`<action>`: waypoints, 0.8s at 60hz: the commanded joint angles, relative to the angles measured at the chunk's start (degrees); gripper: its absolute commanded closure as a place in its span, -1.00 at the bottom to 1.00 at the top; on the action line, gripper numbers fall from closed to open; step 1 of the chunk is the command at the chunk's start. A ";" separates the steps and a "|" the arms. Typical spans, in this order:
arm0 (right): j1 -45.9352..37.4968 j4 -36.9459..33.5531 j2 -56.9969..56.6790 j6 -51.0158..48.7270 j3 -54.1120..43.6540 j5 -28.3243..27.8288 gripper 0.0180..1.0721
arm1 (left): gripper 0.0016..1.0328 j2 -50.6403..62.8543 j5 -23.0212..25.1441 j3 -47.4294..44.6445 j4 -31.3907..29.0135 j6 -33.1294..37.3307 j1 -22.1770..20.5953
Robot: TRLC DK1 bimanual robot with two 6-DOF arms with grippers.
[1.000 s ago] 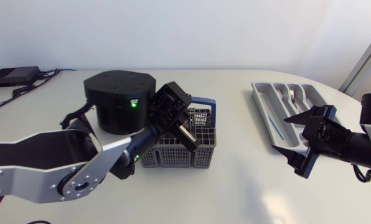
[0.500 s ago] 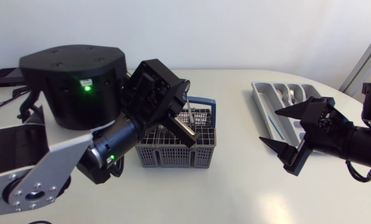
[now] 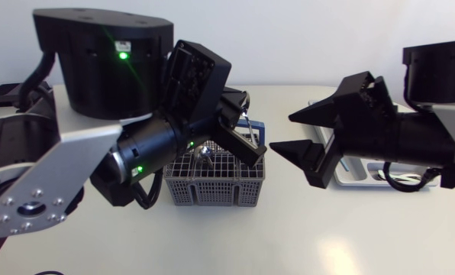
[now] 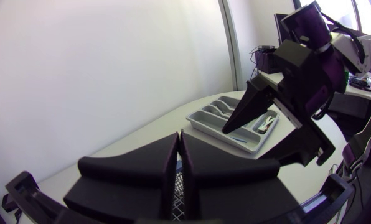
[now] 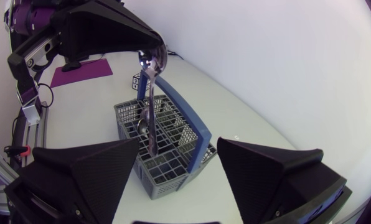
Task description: Transfer all utensils from the basket to the drawer tray.
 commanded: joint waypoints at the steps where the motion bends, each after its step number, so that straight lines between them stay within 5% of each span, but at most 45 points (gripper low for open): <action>1: 2.01 0.87 2.67 3.89 2.07 0.16 -0.56 | 0.94 1.54 0.93 2.55 -0.71 -2.93 0.65; 11: 4.38 2.71 6.27 5.74 3.91 0.42 -0.42 | 0.94 3.12 3.91 4.39 -2.82 -5.74 1.96; 26: 4.29 4.12 9.00 6.53 5.67 0.42 0.18 | 0.94 4.70 6.55 6.41 -4.49 -8.12 3.37; 48: 3.94 4.65 9.79 6.44 5.76 0.24 0.82 | 0.94 5.05 7.69 7.03 -5.28 -9.26 3.37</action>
